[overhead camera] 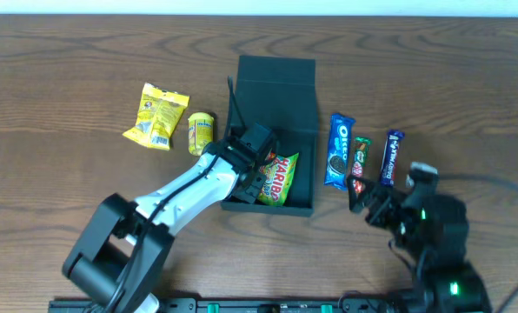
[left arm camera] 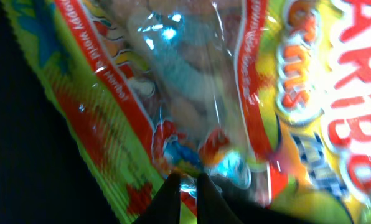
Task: Pack container
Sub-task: 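Release the Haribo bag and press it flat inside the box, then grasp the blue Oreo pack with the right gripper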
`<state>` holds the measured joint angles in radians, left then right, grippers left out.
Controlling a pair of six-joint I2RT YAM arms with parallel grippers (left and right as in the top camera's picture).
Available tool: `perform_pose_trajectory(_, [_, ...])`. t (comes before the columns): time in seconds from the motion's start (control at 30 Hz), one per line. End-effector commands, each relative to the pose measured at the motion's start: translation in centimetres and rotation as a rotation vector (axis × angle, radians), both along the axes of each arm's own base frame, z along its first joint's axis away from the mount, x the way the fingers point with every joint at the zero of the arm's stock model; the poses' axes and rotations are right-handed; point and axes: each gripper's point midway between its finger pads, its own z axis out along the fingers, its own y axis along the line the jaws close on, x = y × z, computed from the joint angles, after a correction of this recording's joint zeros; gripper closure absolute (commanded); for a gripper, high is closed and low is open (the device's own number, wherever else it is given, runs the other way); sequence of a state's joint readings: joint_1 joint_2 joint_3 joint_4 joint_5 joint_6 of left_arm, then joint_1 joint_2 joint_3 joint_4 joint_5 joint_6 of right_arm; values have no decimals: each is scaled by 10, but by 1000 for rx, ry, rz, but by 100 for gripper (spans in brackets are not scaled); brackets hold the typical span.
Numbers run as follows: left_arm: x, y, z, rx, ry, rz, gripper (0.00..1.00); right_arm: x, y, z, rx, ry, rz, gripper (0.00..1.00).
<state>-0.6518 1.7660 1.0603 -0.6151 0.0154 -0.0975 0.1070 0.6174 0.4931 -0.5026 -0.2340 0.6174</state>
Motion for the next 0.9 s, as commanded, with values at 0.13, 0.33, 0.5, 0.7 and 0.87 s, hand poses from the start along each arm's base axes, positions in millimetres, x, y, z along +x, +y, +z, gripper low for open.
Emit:
perform_pose_trajectory(0.13, [-6,-6,-27,-20,74,52,89,58,3,-33,-131,243,77,4])
perform_pose_trajectory(0.33, [5,-16,-13,-56,62,113,90,94,11,-61,-160,365,141,12])
perform_pose_trajectory(0.5, [22,-27,32,-101,-1,111,94,105,15,-81,-174,415,161,16])
perform_pose_trajectory(0.7, [47,-24,128,-222,-238,139,93,112,17,-92,-274,406,147,16])
perform_pose_trajectory(0.87, [52,28,172,-224,-336,269,93,113,24,-105,-283,425,162,19])
